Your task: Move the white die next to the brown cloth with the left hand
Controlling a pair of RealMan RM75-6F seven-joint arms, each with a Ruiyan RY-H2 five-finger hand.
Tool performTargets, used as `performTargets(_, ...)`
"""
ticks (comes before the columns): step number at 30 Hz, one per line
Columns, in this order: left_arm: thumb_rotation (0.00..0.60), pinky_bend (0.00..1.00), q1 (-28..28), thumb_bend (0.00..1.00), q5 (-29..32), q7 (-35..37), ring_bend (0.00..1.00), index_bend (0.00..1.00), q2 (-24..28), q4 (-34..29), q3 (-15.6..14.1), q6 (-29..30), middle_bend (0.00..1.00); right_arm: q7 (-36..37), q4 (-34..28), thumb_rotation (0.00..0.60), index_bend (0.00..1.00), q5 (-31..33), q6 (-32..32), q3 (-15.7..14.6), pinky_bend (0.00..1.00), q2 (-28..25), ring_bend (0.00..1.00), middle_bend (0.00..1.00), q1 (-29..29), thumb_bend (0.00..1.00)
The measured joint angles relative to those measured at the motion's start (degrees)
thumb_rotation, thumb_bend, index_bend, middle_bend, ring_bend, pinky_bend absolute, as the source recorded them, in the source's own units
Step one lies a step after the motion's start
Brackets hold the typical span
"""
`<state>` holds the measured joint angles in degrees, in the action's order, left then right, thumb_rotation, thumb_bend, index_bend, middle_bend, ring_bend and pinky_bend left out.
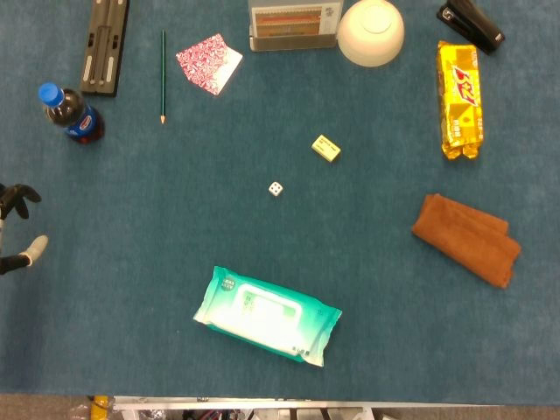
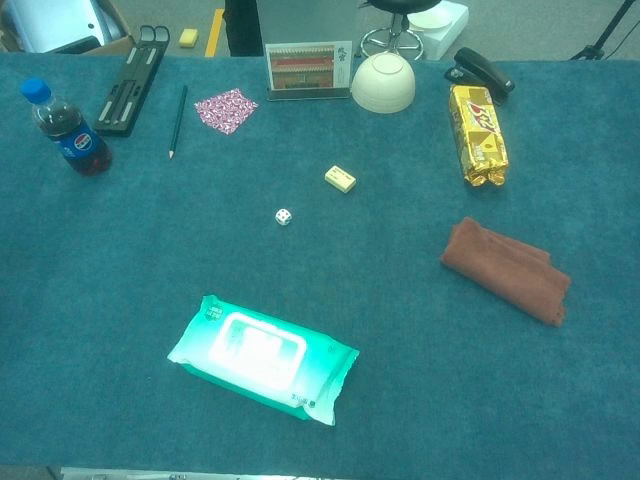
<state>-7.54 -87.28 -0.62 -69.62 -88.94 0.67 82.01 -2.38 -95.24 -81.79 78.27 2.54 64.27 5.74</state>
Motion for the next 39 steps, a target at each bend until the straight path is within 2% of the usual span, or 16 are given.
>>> performTargets(15,0.6,0.52,-0.7,0.19,-0.8,-0.2,0.35,0.4,0.5,-0.9,0.1,-0.3,0.54,0.8,0.3,0.6,0.38,0.3,-0.5,0.3,0.39,0.0,0.28,0.36,0.4,0.01)
performTargets(29,0.6,0.53,-8.0,0.19,-5.6,-1.1,0.35,0.41,2.6,-8.4,0.7,-7.5,0.51,1.9,-1.2,0.6,0.38,-1.4,-4.2,2.9,0.39,-1.8,0.28,0.36,5.5,0.01)
performTargets(34,0.6,0.54,-11.2,0.19,-8.8,-1.7,0.35,0.41,1.5,-9.7,0.4,-10.2,0.41,3.2,-1.4,0.6,0.38,-2.1,-5.5,3.3,0.39,-2.2,0.28,0.36,7.1,0.01)
performTargets(39,0.6,0.55,-13.6,0.19,-11.5,-1.4,0.35,0.41,-0.8,-9.9,0.2,-11.4,0.25,3.3,-1.7,0.6,0.38,-1.5,-7.6,4.1,0.39,-2.8,0.28,0.36,9.0,0.01)
